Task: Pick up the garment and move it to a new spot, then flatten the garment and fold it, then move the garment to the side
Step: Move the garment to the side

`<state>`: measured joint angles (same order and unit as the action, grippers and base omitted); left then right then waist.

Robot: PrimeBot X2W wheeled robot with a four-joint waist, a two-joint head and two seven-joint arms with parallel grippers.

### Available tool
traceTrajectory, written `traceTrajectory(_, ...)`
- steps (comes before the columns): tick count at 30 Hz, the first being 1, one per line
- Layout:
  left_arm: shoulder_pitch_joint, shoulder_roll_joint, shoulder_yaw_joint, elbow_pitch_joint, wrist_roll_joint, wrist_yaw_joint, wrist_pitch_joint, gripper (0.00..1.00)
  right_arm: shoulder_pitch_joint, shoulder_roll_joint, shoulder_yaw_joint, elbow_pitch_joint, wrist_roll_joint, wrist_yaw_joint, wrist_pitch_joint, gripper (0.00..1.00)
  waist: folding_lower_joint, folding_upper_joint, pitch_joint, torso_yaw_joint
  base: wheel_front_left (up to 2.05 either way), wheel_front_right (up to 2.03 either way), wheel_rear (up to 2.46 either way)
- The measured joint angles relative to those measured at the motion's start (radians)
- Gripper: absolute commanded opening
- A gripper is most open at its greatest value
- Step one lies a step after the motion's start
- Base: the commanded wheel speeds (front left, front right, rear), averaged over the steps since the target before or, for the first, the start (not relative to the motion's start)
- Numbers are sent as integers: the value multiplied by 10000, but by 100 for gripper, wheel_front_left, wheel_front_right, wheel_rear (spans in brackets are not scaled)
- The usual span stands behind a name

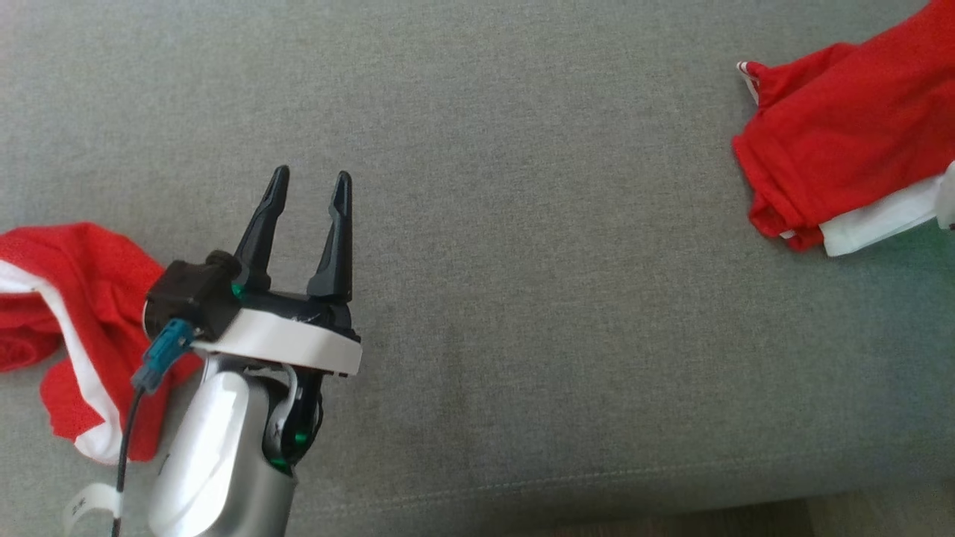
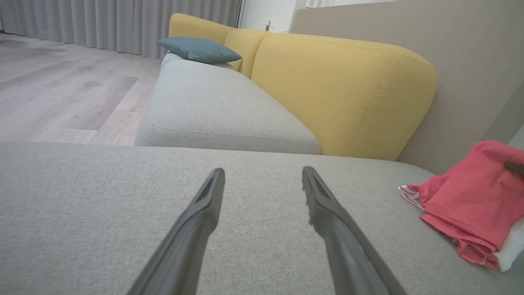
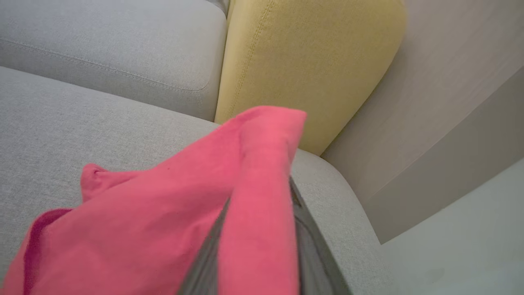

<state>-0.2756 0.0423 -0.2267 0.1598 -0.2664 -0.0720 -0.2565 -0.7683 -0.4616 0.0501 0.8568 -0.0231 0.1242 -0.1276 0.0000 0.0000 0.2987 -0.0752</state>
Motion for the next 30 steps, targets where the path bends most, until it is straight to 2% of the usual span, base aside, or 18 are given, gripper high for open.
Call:
traceTrajectory(3,18,0,36,10,0,0,0,100,30,86,-134,-2,50,0,0,98,0,0,-60,0,0,0,0)
traceTrajectory(4,32,0,48,12,0,0,0,100,31,130,-174,-4,81,0,0,100,0,0,-90,-6,0,0,0)
traceTrajectory(9,63,0,61,52,-4,0,0,100,34,203,-332,-222,146,0,-136,100,0,0,-254,-14,0,0,0)
traceTrajectory(13,74,0,52,56,-90,17,0,100,34,554,-345,-627,217,0,-347,100,0,0,-479,32,0,0,0)
traceTrajectory(18,198,0,58,48,-163,79,0,100,268,1559,-291,-1388,560,0,-665,100,0,0,-918,126,0,0,0)
traceTrajectory(19,379,0,63,52,-211,123,0,100,590,1987,-198,-1668,587,0,-694,100,0,0,-1134,170,0,0,0)
traceTrajectory(24,738,2,113,48,-213,240,0,100,1693,3089,-40,-2441,773,0,-794,100,0,0,-1663,306,0,0,0)
traceTrajectory(26,842,0,115,46,-215,251,0,100,2195,3430,71,-2811,715,0,-817,100,0,0,-1852,367,0,0,0)
traceTrajectory(28,948,2,117,23,-251,284,0,100,2741,3586,63,-3242,161,0,-886,100,0,0,-2012,436,0,0,0)
traceTrajectory(30,1044,2,105,-13,-222,276,0,100,3307,3808,-364,-3634,48,0,-978,100,0,0,-2148,517,0,0,0)
